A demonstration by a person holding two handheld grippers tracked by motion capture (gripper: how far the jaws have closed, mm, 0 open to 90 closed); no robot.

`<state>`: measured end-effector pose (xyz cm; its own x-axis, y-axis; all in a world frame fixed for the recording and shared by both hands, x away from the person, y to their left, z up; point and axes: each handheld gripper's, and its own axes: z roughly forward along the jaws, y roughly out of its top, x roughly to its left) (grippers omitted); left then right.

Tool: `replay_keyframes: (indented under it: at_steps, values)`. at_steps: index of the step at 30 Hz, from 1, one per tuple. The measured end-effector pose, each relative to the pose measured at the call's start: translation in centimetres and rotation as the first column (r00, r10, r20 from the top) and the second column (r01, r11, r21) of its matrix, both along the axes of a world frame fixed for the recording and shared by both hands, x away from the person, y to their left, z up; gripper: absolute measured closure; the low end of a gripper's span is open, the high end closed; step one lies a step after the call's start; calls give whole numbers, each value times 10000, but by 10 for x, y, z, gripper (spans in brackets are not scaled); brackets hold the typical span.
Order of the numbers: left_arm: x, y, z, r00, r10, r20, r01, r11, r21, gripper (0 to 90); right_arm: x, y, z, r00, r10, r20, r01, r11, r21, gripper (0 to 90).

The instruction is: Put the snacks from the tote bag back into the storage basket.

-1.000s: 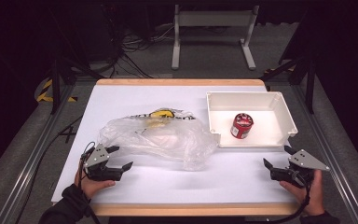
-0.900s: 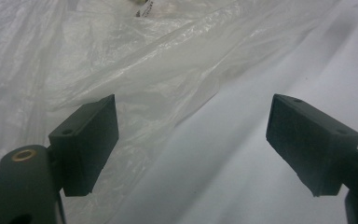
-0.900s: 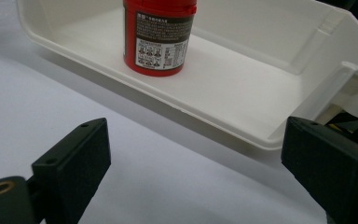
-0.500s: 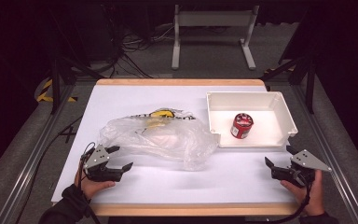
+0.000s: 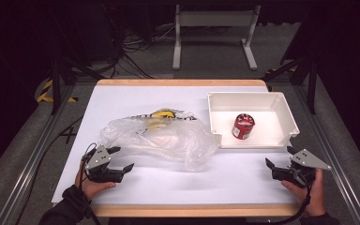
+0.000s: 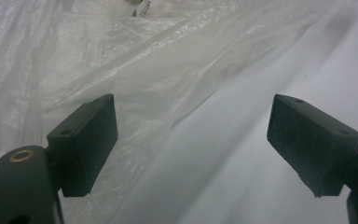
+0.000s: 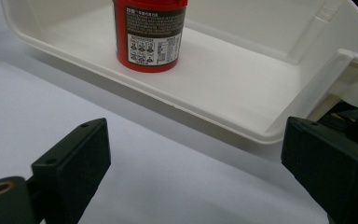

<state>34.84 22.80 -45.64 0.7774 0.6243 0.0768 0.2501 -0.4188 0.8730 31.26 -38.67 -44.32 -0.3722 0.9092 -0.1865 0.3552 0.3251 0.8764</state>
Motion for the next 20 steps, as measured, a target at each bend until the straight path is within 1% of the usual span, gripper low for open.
replay_keyframes:
  at_steps: [20]
  values:
    - [2,0,0,9999,69,-156,-69,10000,3,164,0,0,0,10000,-1,-7,1,10000,35,81]
